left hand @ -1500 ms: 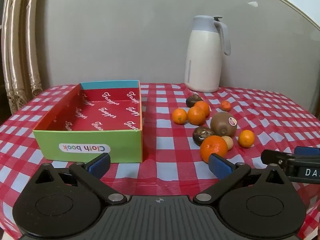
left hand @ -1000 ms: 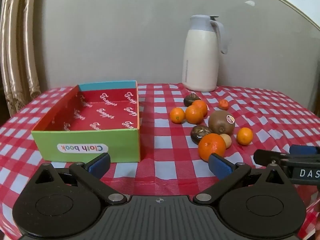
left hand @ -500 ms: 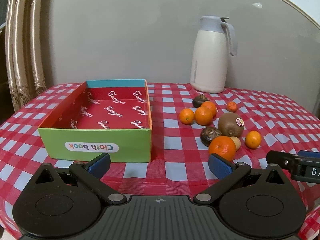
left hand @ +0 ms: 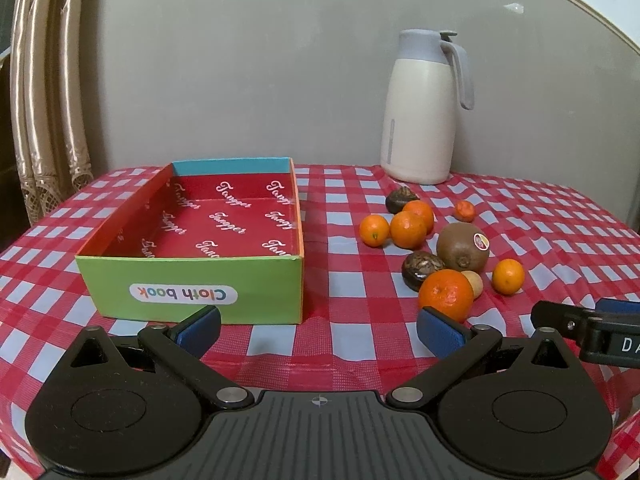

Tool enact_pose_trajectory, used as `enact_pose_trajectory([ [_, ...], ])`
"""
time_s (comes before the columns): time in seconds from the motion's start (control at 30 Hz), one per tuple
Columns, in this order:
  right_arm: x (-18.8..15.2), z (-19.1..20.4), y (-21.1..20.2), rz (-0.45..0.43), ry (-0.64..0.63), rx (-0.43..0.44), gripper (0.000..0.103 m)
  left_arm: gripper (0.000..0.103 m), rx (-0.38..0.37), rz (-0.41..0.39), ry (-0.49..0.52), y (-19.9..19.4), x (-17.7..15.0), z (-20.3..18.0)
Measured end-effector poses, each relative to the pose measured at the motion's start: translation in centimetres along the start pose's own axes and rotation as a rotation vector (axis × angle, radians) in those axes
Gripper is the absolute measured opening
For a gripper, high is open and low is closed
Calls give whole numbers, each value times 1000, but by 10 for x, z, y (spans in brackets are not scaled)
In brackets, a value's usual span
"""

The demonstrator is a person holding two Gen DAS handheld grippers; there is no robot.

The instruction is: Organize fruits

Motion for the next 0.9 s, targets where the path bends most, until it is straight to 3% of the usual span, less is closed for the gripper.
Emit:
enact_pose_trajectory([
  [0.9, -1, 2, 0, -3, 0, 3, 103, 103, -3, -2, 17, 0, 0, -1],
])
Point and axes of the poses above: each gripper's, at about its wrist camera, not at the fingertips, and y roughly the way its jaws point, z to its left, x to its top, the point moved 3 cm from there along y, roughly the way its jaws point, and after that the axes turned 15 degrees about -z, right-handed, at the moved point
